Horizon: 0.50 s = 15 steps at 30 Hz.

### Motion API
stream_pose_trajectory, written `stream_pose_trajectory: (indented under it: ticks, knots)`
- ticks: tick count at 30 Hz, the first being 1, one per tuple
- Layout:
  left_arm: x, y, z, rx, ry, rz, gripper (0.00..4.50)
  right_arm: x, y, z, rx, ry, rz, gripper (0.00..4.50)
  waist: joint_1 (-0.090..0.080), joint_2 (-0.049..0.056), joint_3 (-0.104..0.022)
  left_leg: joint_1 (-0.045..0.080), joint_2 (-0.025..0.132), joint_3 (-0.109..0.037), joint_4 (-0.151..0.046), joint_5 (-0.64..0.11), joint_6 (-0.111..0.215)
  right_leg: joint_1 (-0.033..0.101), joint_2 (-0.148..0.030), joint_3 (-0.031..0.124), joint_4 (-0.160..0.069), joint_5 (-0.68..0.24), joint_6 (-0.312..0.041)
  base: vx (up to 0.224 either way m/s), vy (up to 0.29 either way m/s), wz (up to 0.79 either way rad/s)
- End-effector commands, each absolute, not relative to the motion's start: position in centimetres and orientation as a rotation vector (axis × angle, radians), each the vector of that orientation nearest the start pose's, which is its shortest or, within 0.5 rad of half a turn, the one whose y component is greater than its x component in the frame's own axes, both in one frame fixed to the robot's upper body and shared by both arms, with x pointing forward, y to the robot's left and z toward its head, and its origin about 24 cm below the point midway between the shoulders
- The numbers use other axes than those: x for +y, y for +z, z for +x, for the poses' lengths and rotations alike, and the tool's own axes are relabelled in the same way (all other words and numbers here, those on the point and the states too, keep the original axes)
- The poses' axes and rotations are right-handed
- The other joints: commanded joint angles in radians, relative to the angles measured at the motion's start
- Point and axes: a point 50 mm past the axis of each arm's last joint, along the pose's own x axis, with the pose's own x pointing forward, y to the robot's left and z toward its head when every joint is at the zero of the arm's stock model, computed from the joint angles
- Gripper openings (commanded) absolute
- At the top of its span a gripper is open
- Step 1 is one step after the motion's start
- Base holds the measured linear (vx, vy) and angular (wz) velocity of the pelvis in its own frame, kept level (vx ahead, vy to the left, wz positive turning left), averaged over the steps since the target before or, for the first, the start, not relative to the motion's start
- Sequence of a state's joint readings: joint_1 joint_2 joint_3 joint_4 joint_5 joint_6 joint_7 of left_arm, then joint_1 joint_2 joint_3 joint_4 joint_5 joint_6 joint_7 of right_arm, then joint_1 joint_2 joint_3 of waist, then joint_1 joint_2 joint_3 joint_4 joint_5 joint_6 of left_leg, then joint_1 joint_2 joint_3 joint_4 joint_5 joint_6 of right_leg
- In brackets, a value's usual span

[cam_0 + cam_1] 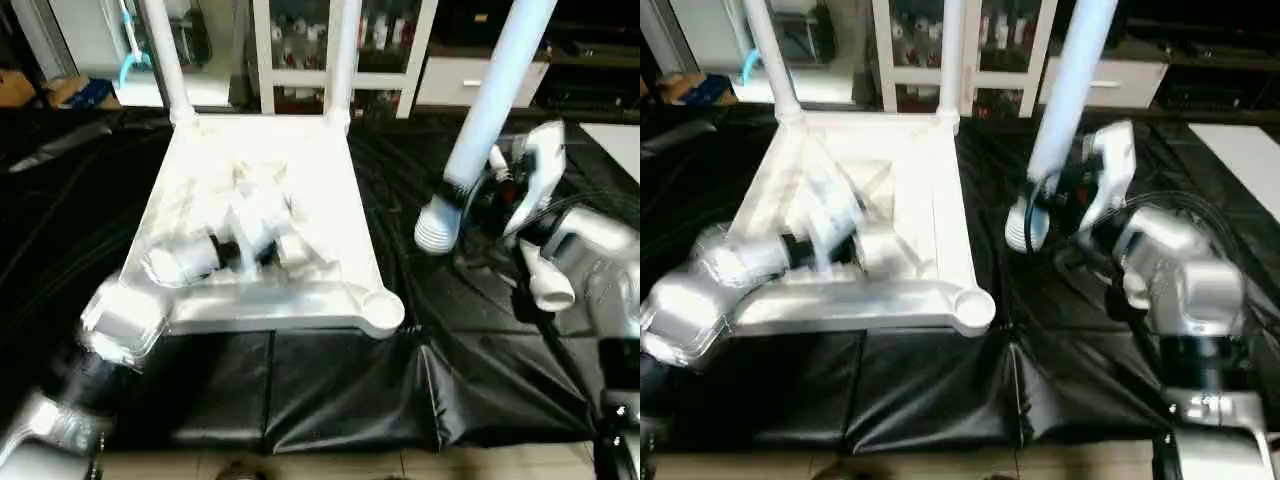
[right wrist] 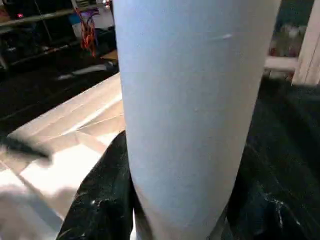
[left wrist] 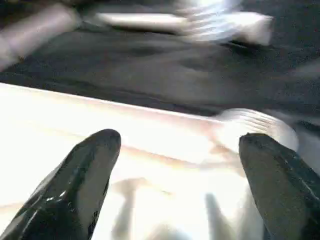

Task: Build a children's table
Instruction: Pick table leg

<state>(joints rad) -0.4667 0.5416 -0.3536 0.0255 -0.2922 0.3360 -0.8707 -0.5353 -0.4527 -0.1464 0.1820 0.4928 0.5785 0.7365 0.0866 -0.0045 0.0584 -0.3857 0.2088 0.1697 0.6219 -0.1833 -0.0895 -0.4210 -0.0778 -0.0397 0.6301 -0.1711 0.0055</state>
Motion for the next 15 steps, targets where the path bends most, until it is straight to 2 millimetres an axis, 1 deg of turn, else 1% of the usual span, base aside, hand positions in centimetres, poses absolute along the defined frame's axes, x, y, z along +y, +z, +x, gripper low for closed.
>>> stream_pose_trajectory:
  ticks: [1, 2, 3, 4, 7, 8, 9, 10, 11, 12, 15]
  knots:
    - [11.7, 11.0, 28.5, 0.196, -1.276, 0.364, 4.21, -20.5, 15.0, 32.5, 0.087, 0.734, 0.190, 1.87, -0.007, 0.008, -0.081, 0.020, 0.005, 0.010, -0.075, -0.150, -0.015, 0.057, -0.033, 0.026, -0.059, -0.099, -0.220, 0.000, 0.000, 0.00]
    - [11.7, 10.4, 28.3, 0.207, -1.312, 0.409, 4.21, -20.1, 14.7, 32.0, 0.102, 0.771, 0.188, 1.87, -0.007, 0.005, -0.077, 0.023, 0.005, 0.011, -0.076, -0.182, -0.014, 0.055, -0.033, 0.027, -0.065, -0.138, -0.218, 0.000, 0.000, 0.00]
    - [11.8, 10.0, 28.2, 0.212, -1.324, 0.438, 4.21, -19.8, 14.6, 31.7, 0.111, 0.796, 0.184, 1.87, -0.006, 0.006, -0.074, 0.025, 0.006, 0.010, -0.078, -0.210, -0.012, 0.056, -0.034, 0.028, -0.071, -0.181, -0.202, 0.000, 0.000, 0.00]
    - [11.8, 9.7, 28.2, 0.209, -1.329, 0.457, 4.21, -19.7, 14.5, 31.5, 0.112, 0.811, 0.180, 1.87, -0.009, 0.005, -0.073, 0.022, 0.006, 0.007, -0.081, -0.219, -0.017, 0.058, -0.035, 0.028, -0.073, -0.212, -0.190, 0.000, 0.000, 0.00]
    - [12.0, 9.0, 28.8, 0.190, -1.306, 0.503, 4.21, -18.9, 14.2, 30.6, 0.115, 0.874, 0.168, 1.87, -0.013, 0.005, -0.073, 0.026, 0.006, 0.006, -0.082, -0.239, -0.027, 0.054, -0.036, 0.028, -0.078, -0.260, -0.170, 0.000, 0.000, 0.00]
    - [12.0, 8.9, 28.8, 0.189, -1.304, 0.508, 4.21, -18.9, 14.2, 30.5, 0.115, 0.879, 0.166, 1.87, -0.013, 0.003, -0.071, 0.024, 0.006, 0.007, -0.083, -0.245, -0.025, 0.053, -0.035, 0.029, -0.083, -0.276, -0.163, 0.000, 0.000, 0.00]
    - [12.0, 8.9, 28.8, 0.189, -1.304, 0.508, 4.21, -18.9, 14.2, 30.5, 0.115, 0.879, 0.166, 1.87, -0.014, 0.003, -0.071, 0.025, 0.007, 0.006, -0.082, -0.251, -0.027, 0.053, -0.036, 0.029, -0.082, -0.284, -0.159, 0.000, 0.000, 0.00]
    - [12.7, 8.2, 29.0, 0.219, -1.304, 0.552, 4.21, -18.6, 14.1, 29.8, 0.127, 0.925, 0.157, 1.87, -0.016, 0.004, -0.072, 0.023, 0.006, 0.004, -0.084, -0.251, -0.028, 0.055, -0.037, 0.029, -0.083, -0.295, -0.153, 0.000, 0.000, 0.00]
    - [12.9, 8.2, 29.0, 0.226, -1.308, 0.555, 4.21, -18.6, 14.1, 29.7, 0.130, 0.934, 0.157, 1.87, -0.018, 0.002, -0.070, 0.025, 0.006, 0.004, -0.085, -0.262, -0.027, 0.051, -0.036, 0.029, -0.085, -0.311, -0.147, 0.000, 0.000, 0.00]
    - [12.9, 8.2, 29.0, 0.226, -1.308, 0.555, 4.21, -18.6, 14.1, 29.7, 0.130, 0.934, 0.157, 1.87, -0.019, 0.003, -0.071, 0.025, 0.006, 0.004, -0.084, -0.264, -0.028, 0.051, -0.037, 0.030, -0.085, -0.315, -0.147, 0.000, 0.000, 0.00]
    - [13.4, 7.2, 29.1, 0.302, -1.344, 0.529, 4.21, -18.5, 13.9, 29.3, 0.139, 0.948, 0.166, 1.87, -0.025, 0.004, -0.071, 0.026, 0.006, 0.003, -0.085, -0.272, -0.028, 0.048, -0.038, 0.029, -0.085, -0.329, -0.155, 0.000, 0.000, 0.00]
